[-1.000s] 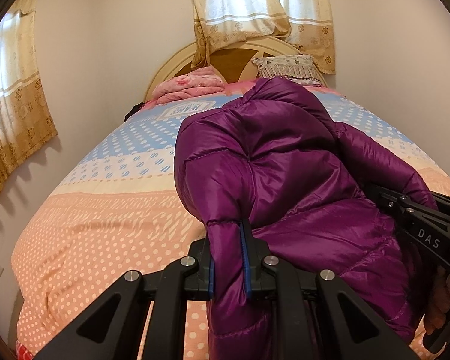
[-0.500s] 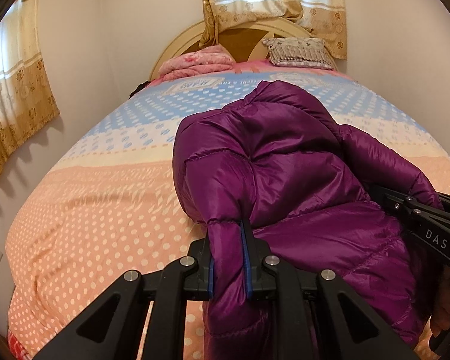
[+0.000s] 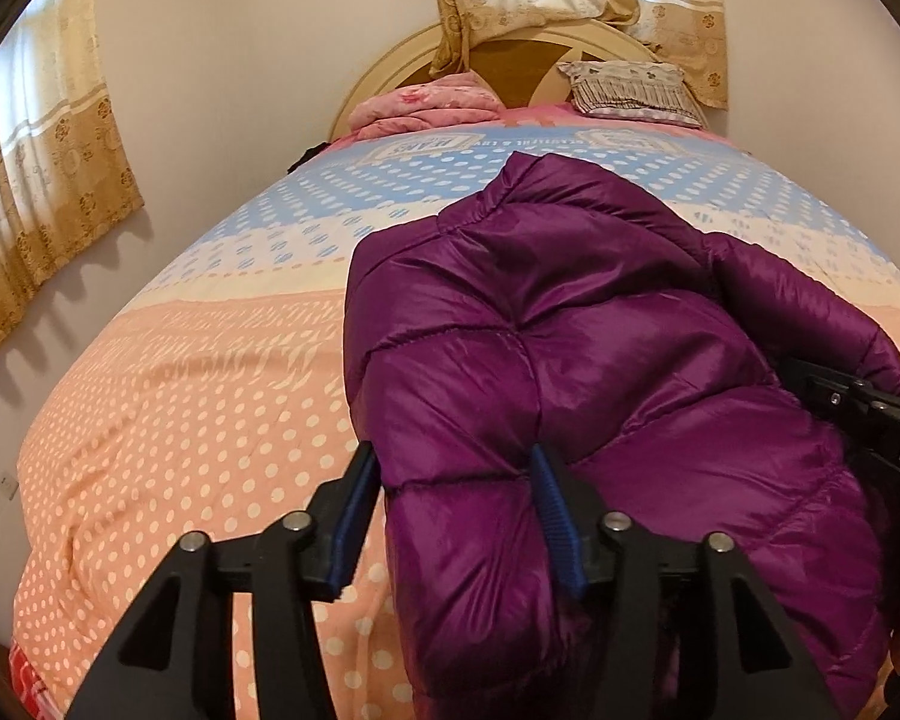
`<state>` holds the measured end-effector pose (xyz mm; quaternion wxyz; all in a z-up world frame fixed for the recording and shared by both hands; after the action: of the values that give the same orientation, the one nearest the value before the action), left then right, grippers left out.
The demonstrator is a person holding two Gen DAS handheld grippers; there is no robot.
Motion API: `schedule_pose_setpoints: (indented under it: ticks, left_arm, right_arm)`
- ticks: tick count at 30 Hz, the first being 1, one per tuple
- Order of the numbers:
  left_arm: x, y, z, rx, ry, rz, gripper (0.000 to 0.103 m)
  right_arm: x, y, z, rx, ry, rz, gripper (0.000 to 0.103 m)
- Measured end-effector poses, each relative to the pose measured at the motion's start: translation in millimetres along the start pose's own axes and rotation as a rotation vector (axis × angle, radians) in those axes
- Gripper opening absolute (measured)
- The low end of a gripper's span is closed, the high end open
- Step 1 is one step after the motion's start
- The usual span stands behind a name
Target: Fold large clothes
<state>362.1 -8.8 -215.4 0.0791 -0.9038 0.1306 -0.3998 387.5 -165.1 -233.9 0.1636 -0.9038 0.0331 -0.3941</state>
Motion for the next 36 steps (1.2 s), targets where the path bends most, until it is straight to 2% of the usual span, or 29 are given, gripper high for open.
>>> schedule_pose_setpoints:
  ticks: [5,10,18,30,32,36]
  left_arm:
    - [-6,-12,7,0.030,0.001,-0.038,0.075]
    - [-12,-17,14,0.039,-0.001,-0.073,0.083]
    - [-14,-15,22,0.044,-0.004,-0.097,0.089]
    - [-16,-16,27,0.066,0.001,-0.125,0.094]
    - [-17,-18,26,0.068,-0.001,-0.123,0.094]
    - [-14,-25,2,0.105,-0.009,-0.122,0.094]
  right_arm:
    - [-2,-2,4,0.003,-0.008,0.008,0.023]
    - [-6,-2,11,0.003,-0.024,0.020,0.028]
    - [-13,5,21,-0.002,-0.040,0.048,0.038]
    - [-17,9,27,-0.015,-0.051,0.059,0.045]
    - [-16,9,26,-0.025,-0.049,0.059,0.047]
    - [-11,13,9,-0.031,-0.041,0.077,0.057]
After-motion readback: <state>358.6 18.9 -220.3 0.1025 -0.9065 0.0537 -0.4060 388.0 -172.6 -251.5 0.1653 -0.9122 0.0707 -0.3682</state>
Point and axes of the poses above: each gripper's, at about its wrist camera, not at the fingertips, and z roughly the way its jaws point, y to its right, x to its top, the point moved 9 cm from there along z, roughly the way its jaws point, and after that the axes turned 10 degrees about z, right-handed, at the moved point
